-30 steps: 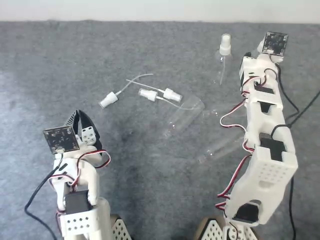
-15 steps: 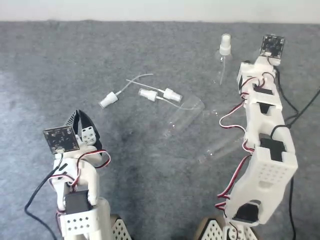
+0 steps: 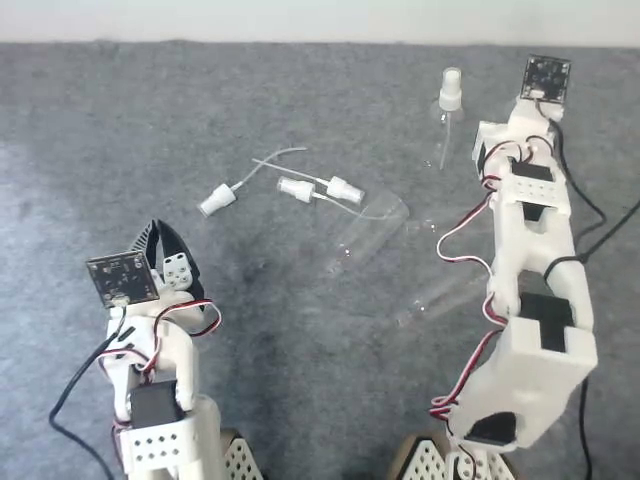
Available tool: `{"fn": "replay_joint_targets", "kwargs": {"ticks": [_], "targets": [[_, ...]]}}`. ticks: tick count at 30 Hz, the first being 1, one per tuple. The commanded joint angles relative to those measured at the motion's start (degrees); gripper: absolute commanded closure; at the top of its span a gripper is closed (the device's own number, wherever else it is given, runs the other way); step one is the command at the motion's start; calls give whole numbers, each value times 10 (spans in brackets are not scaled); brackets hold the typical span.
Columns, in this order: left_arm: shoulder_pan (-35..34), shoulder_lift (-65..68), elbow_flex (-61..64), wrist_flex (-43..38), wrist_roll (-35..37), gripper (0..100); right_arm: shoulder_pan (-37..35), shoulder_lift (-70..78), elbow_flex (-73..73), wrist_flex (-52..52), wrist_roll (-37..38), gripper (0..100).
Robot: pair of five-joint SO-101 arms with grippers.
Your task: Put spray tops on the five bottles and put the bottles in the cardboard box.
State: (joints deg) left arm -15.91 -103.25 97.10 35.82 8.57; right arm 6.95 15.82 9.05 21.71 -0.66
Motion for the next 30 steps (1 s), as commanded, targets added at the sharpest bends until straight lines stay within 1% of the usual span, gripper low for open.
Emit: {"fn": "replay_joint_targets", "kwargs": {"ticks": [1,7,19,26,30], "targets": [[0,-10,-6,4,-6,988,-10,-74,-11,54,-7,708],[0,-10,-6,4,-6,988,-18,-124,-11,138,-6,708],[0,-10,-6,4,-6,988,-19,-188,-11,259,-6,708],[-1,-10,-6,4,-6,988,-19,-248,-11,355,-6,709],[-1,-10,-6,4,-6,988,-19,-277,-10,391,-3,709]]}}
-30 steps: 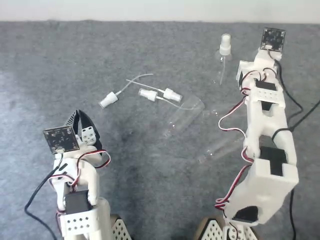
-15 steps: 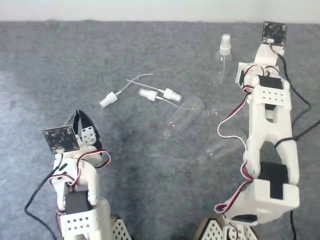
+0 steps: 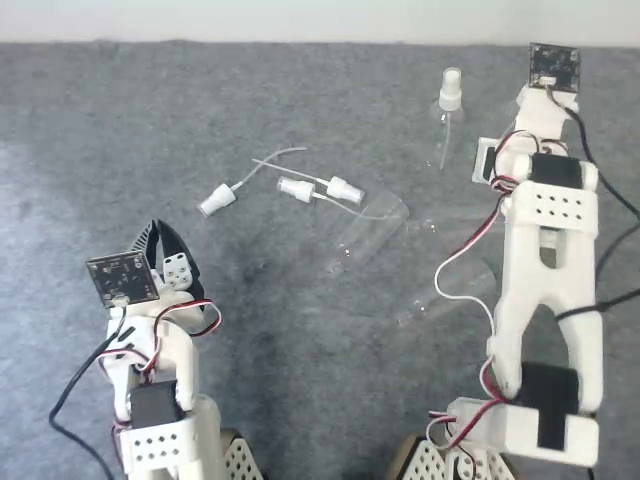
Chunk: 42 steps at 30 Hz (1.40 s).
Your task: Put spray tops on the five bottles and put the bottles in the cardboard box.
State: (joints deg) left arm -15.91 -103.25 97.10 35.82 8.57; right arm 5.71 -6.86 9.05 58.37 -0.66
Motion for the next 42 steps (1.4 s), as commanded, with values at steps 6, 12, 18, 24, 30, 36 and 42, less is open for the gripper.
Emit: {"fn": "replay_joint_targets", "kwargs": {"ticks": [6,12,18,24,30,36,42], "targets": [[-2,-10,-6,4,-6,988,-26,-107,-10,95,-2,709],[-2,-10,-6,4,-6,988,-98,-181,-10,181,-2,709],[-3,-10,-6,4,-6,988,-198,-211,-10,228,-4,709],[-3,-10,-6,4,-6,988,-296,-160,-13,223,-2,709],[-4,-10,-6,4,-6,988,-352,-83,-13,156,31,709],[-4,-10,-6,4,-6,988,-378,-20,-14,81,72,711],[-3,-10,-6,4,-6,988,-385,35,-14,8,114,779]]}}
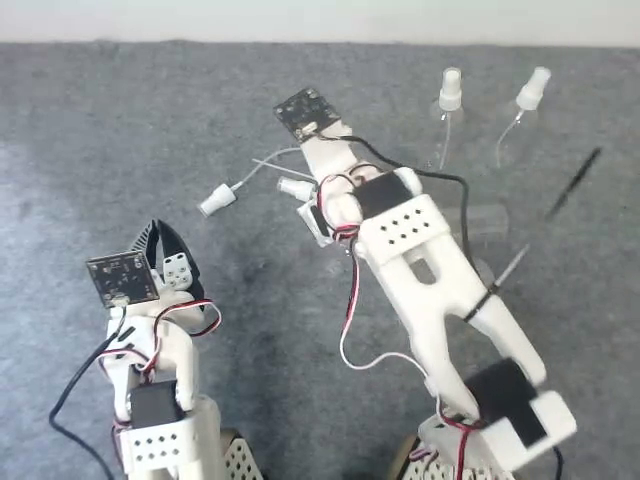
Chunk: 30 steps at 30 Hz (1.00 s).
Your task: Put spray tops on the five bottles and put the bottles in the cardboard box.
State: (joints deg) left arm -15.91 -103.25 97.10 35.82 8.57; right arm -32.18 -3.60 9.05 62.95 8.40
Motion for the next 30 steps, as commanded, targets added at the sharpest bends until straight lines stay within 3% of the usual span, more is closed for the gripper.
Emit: {"fn": "replay_joint_targets", "kwargs": {"ticks": [1,8,30], "targets": [[-3,-10,-6,4,-6,988,-7,10,-14,-46,31,779],[-1,-10,-6,4,-6,988,-27,67,-18,-111,92,782],[-1,-10,-6,4,-6,988,-26,371,-286,-116,130,782]]}}
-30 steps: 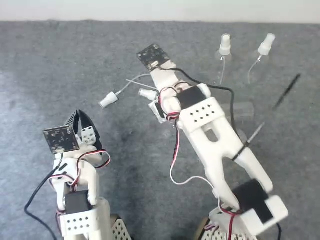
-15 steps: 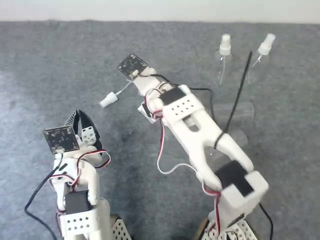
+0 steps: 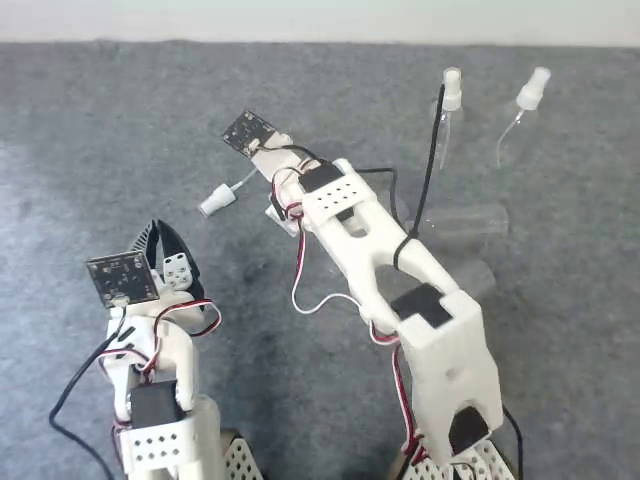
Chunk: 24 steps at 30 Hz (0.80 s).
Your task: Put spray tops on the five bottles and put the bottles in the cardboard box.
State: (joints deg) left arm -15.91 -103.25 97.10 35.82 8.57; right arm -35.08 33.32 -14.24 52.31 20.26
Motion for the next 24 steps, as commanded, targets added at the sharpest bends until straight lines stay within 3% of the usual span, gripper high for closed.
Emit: {"fn": "replay_joint_targets", "kwargs": {"ticks": [1,5,13,18,24], "targets": [[-1,-10,-6,4,-6,988,4,11,-59,-10,12,782],[-1,-10,-6,4,-6,988,5,40,-69,-9,12,785],[-1,-10,-6,4,-6,988,4,55,-77,-8,13,902],[-1,-10,-6,4,-6,988,3,50,-96,45,6,930],[-1,-10,-6,4,-6,988,3,50,-135,100,-94,929]]}}
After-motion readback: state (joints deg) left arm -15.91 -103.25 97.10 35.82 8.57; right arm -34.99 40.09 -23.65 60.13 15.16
